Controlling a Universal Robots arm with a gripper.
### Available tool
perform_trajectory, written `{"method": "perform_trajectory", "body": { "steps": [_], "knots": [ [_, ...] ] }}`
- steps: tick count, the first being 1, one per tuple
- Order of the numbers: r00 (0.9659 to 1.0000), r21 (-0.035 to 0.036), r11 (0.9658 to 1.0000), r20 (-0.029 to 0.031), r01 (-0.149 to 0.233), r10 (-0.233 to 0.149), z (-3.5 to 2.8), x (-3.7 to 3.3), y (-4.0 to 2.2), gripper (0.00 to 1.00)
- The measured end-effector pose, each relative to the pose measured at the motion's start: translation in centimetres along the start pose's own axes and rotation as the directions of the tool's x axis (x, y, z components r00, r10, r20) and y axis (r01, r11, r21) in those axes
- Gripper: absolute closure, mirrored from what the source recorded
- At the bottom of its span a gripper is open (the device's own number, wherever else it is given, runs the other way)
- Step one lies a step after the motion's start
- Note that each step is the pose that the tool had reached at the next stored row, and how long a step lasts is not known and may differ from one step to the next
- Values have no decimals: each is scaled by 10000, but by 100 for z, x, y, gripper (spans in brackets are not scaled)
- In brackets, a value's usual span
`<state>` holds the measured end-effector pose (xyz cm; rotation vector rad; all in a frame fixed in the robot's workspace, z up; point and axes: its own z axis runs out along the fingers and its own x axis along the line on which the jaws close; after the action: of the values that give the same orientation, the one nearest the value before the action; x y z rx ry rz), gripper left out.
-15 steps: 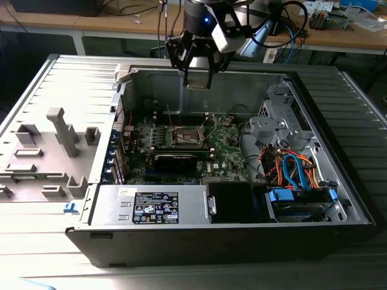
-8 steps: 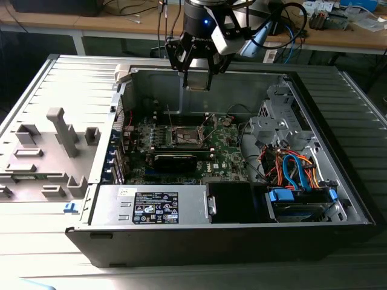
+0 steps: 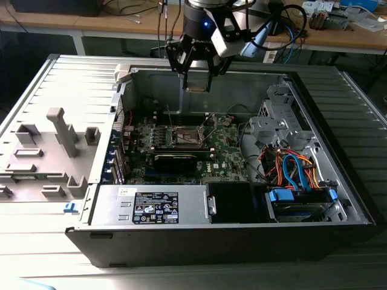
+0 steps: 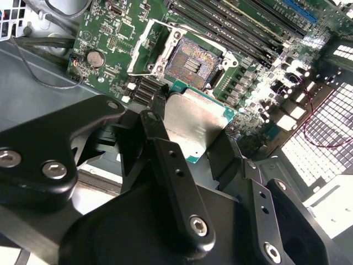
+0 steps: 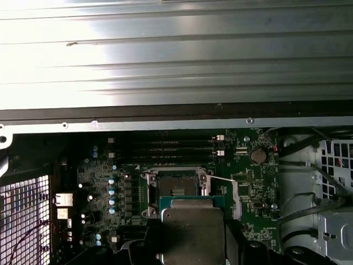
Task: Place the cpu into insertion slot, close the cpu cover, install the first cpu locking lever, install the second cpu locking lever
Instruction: 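Place the cpu into insertion slot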
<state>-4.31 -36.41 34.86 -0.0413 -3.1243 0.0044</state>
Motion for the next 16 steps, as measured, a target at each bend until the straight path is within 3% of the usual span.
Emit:
{"method": "perform_trajectory", "body": {
  "steps": [16],
  "knots": [
    [10000, -1, 10000, 1, -1, 1, 32, 1, -26, 45]
  ]
}}
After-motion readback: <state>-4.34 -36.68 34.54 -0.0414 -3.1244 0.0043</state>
